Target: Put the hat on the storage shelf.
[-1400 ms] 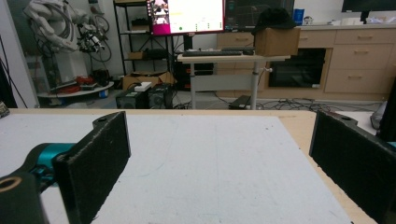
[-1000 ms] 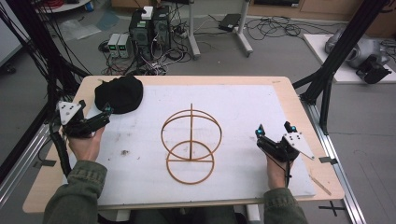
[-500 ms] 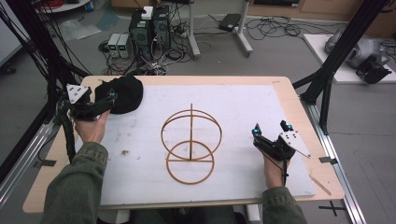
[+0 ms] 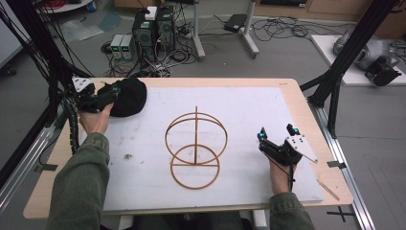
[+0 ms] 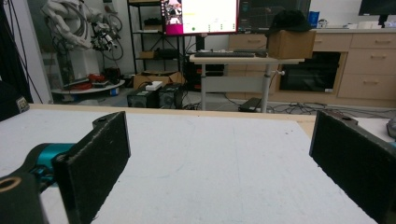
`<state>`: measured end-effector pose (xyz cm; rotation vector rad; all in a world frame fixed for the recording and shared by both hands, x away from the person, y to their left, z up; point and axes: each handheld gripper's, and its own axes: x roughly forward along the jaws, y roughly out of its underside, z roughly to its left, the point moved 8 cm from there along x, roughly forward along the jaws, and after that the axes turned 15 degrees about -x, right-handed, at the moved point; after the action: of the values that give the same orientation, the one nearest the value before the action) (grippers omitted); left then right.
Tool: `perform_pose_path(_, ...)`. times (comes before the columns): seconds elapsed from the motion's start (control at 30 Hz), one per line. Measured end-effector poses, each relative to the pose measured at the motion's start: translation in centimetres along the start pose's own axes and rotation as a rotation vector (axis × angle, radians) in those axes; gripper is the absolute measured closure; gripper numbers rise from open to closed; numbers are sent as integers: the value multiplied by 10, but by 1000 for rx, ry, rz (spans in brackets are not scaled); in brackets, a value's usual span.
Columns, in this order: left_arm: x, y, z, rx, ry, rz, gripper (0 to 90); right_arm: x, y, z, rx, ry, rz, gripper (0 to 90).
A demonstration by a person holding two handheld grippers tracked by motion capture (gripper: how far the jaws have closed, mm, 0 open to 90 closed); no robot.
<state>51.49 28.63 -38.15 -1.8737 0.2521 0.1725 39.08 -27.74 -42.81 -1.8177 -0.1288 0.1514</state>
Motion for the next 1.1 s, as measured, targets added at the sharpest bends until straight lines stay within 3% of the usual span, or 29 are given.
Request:
perform_pose_path(0.2,17,0,7,20,-12,59,164,1,1,1,1,-10,5,43)
perform_pose_path(0.3,24,7,19,11,-40,88,164,1,1,1,0,-13,5,43)
perform_pose_path(0.53,35,24,23,13,-44,155,161,0,3,-1,4,-12,5,43)
perform_pose_path(0.8,40,31,20,28,-59,170,165,0,3,-1,1,-14,5,43)
perform_pose_path(1.1,44,36,29,30,-89,174,200,0,3,-1,4,-15,3,43)
